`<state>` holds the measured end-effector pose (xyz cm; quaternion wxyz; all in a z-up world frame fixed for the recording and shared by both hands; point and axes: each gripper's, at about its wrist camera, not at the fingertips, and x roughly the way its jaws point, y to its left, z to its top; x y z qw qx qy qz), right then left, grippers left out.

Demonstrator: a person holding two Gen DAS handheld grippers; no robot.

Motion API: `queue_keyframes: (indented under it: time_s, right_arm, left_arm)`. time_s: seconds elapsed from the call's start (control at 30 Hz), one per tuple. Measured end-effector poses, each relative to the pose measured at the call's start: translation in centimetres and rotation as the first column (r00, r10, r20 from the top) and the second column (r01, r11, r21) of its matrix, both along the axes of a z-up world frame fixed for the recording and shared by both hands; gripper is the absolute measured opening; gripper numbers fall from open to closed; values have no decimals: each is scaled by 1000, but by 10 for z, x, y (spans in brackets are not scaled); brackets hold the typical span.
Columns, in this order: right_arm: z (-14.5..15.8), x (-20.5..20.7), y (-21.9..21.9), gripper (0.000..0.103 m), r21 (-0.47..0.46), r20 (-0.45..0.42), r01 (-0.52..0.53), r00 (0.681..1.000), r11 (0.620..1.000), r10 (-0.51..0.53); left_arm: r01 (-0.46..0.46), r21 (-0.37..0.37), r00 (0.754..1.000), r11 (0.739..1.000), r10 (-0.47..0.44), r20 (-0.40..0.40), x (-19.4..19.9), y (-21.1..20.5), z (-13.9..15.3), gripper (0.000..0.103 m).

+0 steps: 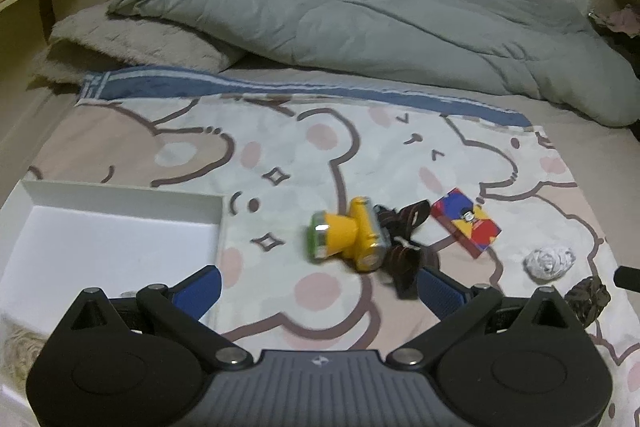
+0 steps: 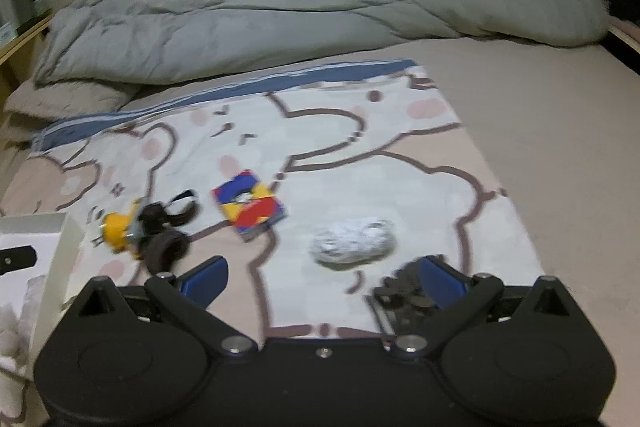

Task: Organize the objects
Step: 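Withdraw both tools from the lid back over the bed, then reach the left tool to the headlamp strap while the right tool reaches the black claw clip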

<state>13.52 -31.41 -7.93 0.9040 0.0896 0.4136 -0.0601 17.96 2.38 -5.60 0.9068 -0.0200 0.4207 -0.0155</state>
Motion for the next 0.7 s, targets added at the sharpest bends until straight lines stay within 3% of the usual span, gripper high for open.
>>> queue_keyframes:
  time_s: [0.27,0.43,0.57,0.7]
  right_arm:
    - [-16,-7,-40,103,-26,0,159,987,987,-159]
    - [-27,-12,-54,103,-25,31,134,991,991,-133]
    - [-37,-15,-63,103,-55,44,113,993,992,-111]
    - [-47,-14,-72,103,-65,27,148,989,987,-146]
  left_arm:
    - [66,41,997,997,-67,40,13,-36,-14,103]
    - [127,18,991,992,-128,42,17,-46,-26,102]
    - [153,-21,987,988,-152,48,22,-52,-33,85]
    - [189,-42,981,981,-188,39,25,-61,-43,77]
